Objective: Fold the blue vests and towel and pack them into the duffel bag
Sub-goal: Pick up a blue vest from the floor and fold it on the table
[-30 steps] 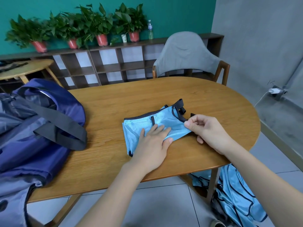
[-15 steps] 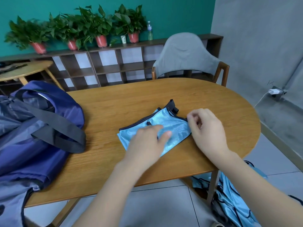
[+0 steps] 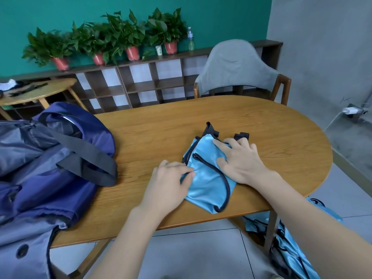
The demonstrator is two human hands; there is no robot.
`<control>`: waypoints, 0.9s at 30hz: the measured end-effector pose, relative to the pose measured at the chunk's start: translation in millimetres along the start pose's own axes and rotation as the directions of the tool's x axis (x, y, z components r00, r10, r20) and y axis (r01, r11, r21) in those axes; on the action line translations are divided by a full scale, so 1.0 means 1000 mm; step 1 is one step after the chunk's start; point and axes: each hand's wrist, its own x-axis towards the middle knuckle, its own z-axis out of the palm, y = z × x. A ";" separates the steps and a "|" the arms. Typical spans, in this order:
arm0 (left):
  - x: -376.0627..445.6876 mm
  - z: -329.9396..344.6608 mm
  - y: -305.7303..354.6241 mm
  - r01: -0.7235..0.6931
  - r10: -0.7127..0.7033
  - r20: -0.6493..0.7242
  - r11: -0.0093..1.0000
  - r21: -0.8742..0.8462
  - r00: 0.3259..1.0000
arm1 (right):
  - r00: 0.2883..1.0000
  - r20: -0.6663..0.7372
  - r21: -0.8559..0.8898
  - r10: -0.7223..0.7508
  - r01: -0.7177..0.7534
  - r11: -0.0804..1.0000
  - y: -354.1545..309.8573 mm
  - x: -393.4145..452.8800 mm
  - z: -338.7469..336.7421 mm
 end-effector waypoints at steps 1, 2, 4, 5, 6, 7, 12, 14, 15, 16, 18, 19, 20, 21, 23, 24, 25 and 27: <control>-0.003 -0.002 0.000 -0.019 0.019 -0.008 1.000 -0.018 1.000 | 1.000 0.008 -0.003 -0.007 0.007 1.000 0.000 0.001 0.000; -0.006 -0.004 0.001 -0.028 0.028 -0.012 0.998 -0.047 1.000 | 1.000 0.015 0.011 -0.021 0.021 1.000 0.001 0.001 -0.001; -0.012 -0.010 -0.001 -0.018 0.015 -0.024 0.991 -0.129 1.000 | 0.998 0.014 0.081 -0.064 0.062 0.995 0.003 -0.001 -0.004; -0.015 -0.012 -0.003 0.000 -0.005 -0.032 0.986 -0.164 0.999 | 0.996 -0.001 0.115 -0.088 0.087 0.990 0.005 -0.004 -0.006; -0.017 -0.014 -0.006 0.018 -0.026 -0.040 0.983 -0.182 0.999 | 0.994 -0.025 0.142 -0.109 0.112 0.984 0.006 -0.007 -0.007; -0.019 -0.015 -0.009 0.035 -0.044 -0.045 0.982 -0.184 0.998 | 0.990 -0.052 0.160 -0.129 0.136 0.978 0.008 -0.012 -0.009; -0.031 -0.020 -0.015 0.070 -0.077 -0.036 0.985 -0.158 0.996 | 0.951 -0.194 0.200 -0.241 0.279 0.939 0.008 -0.057 -0.008; -0.037 -0.023 -0.013 0.039 -0.044 -0.029 0.983 -0.179 0.999 | 0.936 -0.213 0.227 -0.279 0.325 0.918 0.005 -0.080 -0.006; -0.040 -0.023 -0.011 0.019 -0.024 -0.026 0.982 -0.190 0.999 | 0.928 -0.216 0.233 -0.302 0.350 0.907 0.003 -0.091 -0.005; -0.043 -0.023 -0.009 -0.001 -0.003 -0.021 0.981 -0.193 1.000 | 0.918 -0.220 0.227 -0.330 0.378 0.898 0.001 -0.100 -0.003; -0.049 -0.025 -0.006 -0.014 0.015 0.003 0.981 -0.193 1.000 | 0.894 -0.227 0.182 -0.387 0.429 0.885 -0.001 -0.113 0.005; -0.052 -0.026 -0.004 -0.008 0.012 0.021 0.981 -0.194 1.000 | 0.884 -0.232 0.163 -0.406 0.447 0.880 0.000 -0.117 0.009; -0.056 -0.027 -0.002 -0.001 0.008 0.037 0.979 -0.202 0.999 | 0.875 -0.247 0.156 -0.417 0.460 0.874 0.002 -0.120 0.013; -0.059 -0.028 -0.001 0.005 0.007 0.055 0.977 -0.214 0.998 | 0.866 -0.272 0.162 -0.419 0.470 0.867 0.004 -0.122 0.016; -0.066 -0.030 0.003 0.009 0.017 0.106 0.971 -0.238 0.994 | 0.855 -0.320 0.197 -0.407 0.481 0.854 0.010 -0.126 0.019; -0.069 -0.030 0.005 0.004 0.028 0.128 0.969 -0.247 0.991 | 0.852 -0.342 0.224 -0.397 0.484 0.846 0.012 -0.127 0.020; -0.072 -0.029 0.007 0.002 0.034 0.140 0.968 -0.252 0.990 | 0.850 -0.361 0.261 -0.383 0.487 0.834 0.014 -0.128 0.020; -0.076 -0.026 0.010 -0.009 0.038 0.113 0.968 -0.249 0.993 | 0.858 -0.384 0.357 -0.340 0.478 0.802 0.016 -0.131 0.018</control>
